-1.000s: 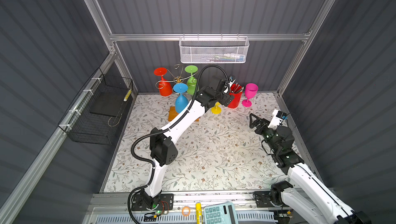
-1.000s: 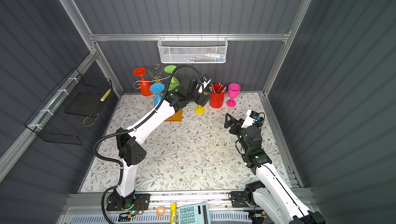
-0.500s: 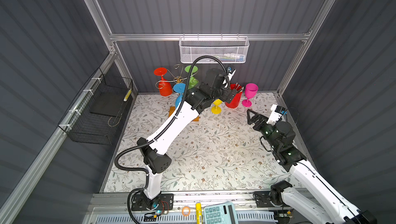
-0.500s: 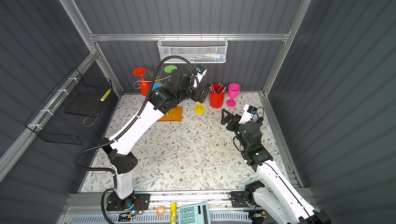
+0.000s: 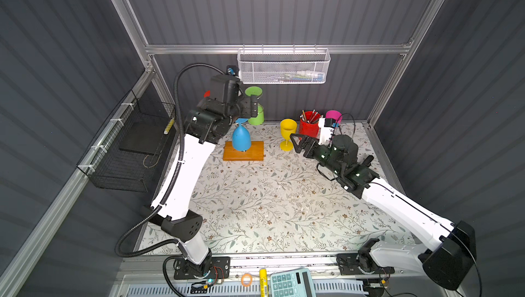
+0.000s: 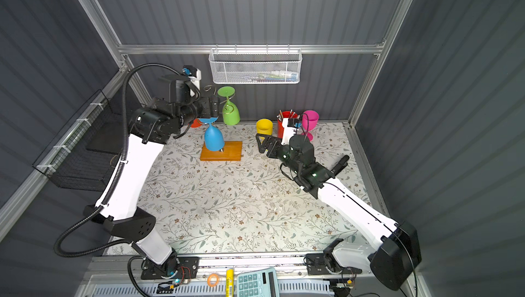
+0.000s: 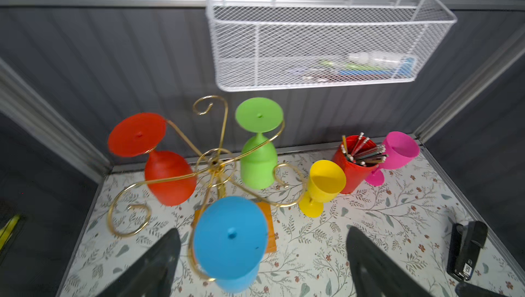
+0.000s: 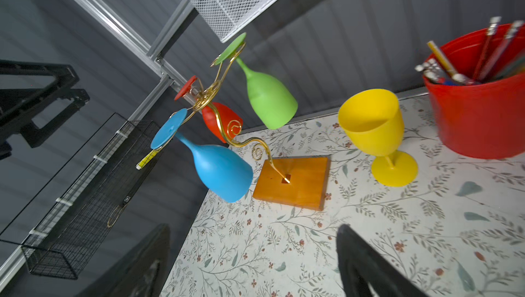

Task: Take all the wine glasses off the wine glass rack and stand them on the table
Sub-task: 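Raise the left gripper toward the rack while the right gripper moves toward the blue glass, then close the right gripper on the blue glass foot on the rack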

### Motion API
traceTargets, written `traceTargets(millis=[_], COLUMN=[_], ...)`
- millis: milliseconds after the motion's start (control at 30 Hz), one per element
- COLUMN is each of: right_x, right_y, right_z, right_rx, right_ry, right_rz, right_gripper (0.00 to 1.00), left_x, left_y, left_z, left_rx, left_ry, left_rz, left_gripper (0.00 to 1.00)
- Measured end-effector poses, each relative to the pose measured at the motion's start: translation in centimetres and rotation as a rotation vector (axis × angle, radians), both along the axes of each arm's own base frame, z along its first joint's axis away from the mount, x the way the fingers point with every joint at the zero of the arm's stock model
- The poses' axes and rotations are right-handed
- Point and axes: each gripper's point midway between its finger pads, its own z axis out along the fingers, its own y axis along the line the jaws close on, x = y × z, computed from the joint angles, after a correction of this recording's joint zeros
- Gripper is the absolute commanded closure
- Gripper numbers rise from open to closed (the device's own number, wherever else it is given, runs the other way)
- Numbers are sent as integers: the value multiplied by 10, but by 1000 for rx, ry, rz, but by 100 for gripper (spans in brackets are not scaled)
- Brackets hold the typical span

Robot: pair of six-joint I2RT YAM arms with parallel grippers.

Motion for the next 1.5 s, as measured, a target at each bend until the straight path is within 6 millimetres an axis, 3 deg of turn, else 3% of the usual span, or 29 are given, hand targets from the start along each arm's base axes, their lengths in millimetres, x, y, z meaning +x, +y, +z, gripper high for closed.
traceTargets(millis=[167, 300, 500, 667, 1000, 1133, 1367, 1500], right_x=[-1, 4, 6, 17, 38, 45, 57, 59], right_y=[28, 48, 84, 113, 158, 168, 183, 190], right_z=[0, 8, 20, 23, 38, 40, 28, 20], right_rx=[29, 127, 312, 447, 564, 584, 581, 570], right_ry=[45, 117, 232, 329, 403, 415, 446, 464], right_rz=[72, 97, 132, 147, 164, 164, 138, 122], right_gripper=[16, 25, 35, 41, 50, 52, 56, 59], left_x=[-12, -13, -2, -6, -34, -40, -47, -52], left_y=[49, 73, 89, 86, 85, 85, 86, 88], left_z=[-20, -33, -72, -98, -72, -75, -88, -78], left_rx=[-115, -209, -307, -322, -307, -293, -282, -275], left_ry=[105, 163, 265, 276, 60, 15, -11, -58], left_rz=[105, 153, 166, 129, 28, 13, 3, -4], left_gripper=[17, 19, 17, 15, 10, 10, 10, 10])
